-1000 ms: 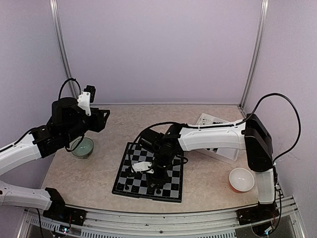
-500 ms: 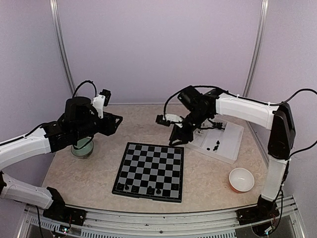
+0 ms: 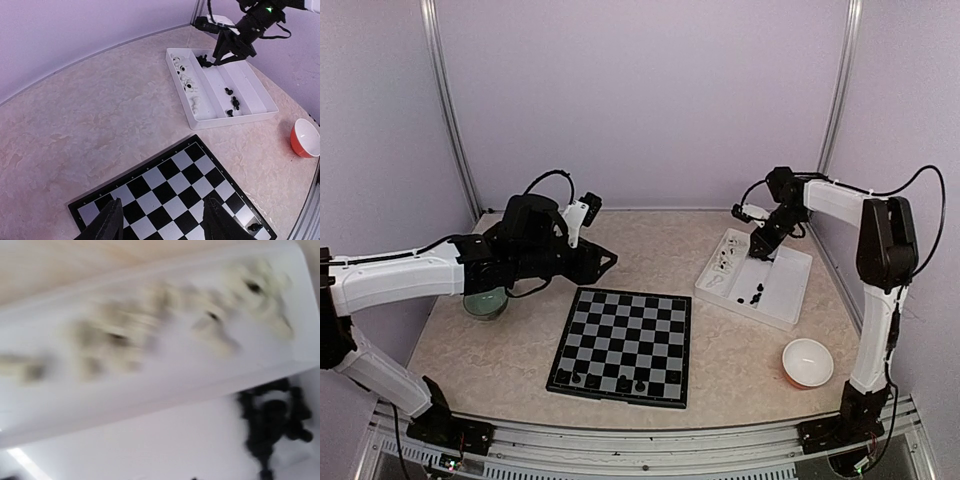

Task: Set up the chess pieces on the board
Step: Pick up the chess pile from the storage box.

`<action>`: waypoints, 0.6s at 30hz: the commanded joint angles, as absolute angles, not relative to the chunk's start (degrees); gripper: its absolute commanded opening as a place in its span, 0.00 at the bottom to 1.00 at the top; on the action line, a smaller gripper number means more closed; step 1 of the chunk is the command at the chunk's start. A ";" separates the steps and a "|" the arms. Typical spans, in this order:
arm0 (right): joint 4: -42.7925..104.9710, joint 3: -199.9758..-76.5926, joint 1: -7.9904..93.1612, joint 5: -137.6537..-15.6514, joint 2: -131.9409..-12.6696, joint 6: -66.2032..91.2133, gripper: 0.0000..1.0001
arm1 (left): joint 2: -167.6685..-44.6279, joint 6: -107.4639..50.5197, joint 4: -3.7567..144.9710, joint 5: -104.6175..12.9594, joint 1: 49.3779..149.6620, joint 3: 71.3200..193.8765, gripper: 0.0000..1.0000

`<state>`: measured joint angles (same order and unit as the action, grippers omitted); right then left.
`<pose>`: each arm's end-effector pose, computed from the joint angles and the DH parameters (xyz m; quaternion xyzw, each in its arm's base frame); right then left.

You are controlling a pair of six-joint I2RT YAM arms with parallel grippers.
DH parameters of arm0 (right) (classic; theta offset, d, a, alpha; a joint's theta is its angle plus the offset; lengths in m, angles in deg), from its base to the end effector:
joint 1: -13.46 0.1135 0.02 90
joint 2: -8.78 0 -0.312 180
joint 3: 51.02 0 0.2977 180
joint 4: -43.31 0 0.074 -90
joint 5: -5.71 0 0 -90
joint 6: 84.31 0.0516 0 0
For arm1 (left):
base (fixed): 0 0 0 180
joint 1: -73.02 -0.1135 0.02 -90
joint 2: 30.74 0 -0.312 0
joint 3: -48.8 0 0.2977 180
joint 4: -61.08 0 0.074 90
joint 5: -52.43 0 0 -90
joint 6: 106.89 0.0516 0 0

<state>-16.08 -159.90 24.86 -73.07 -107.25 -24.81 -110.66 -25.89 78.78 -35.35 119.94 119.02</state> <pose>0.4900 0.1090 0.2425 -0.3670 0.9029 0.0608 0.2154 0.2544 -0.2691 0.3127 0.2681 0.8112 -0.2289 0.4666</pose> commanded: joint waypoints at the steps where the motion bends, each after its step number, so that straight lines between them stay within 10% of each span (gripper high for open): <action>1: -16.67 -167.21 23.69 -80.17 -114.41 -26.30 0.29 | -111.79 -25.54 78.71 -38.23 120.65 121.19 0.55; 18: -20.17 -176.20 22.15 -85.92 -124.72 -26.62 0.35 | -112.04 -25.89 77.83 -39.27 120.57 119.14 0.55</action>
<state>-18.27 -175.84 23.24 -84.87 -123.32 -26.41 -111.54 -25.89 78.73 -38.65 120.46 119.43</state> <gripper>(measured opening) 0.353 0.550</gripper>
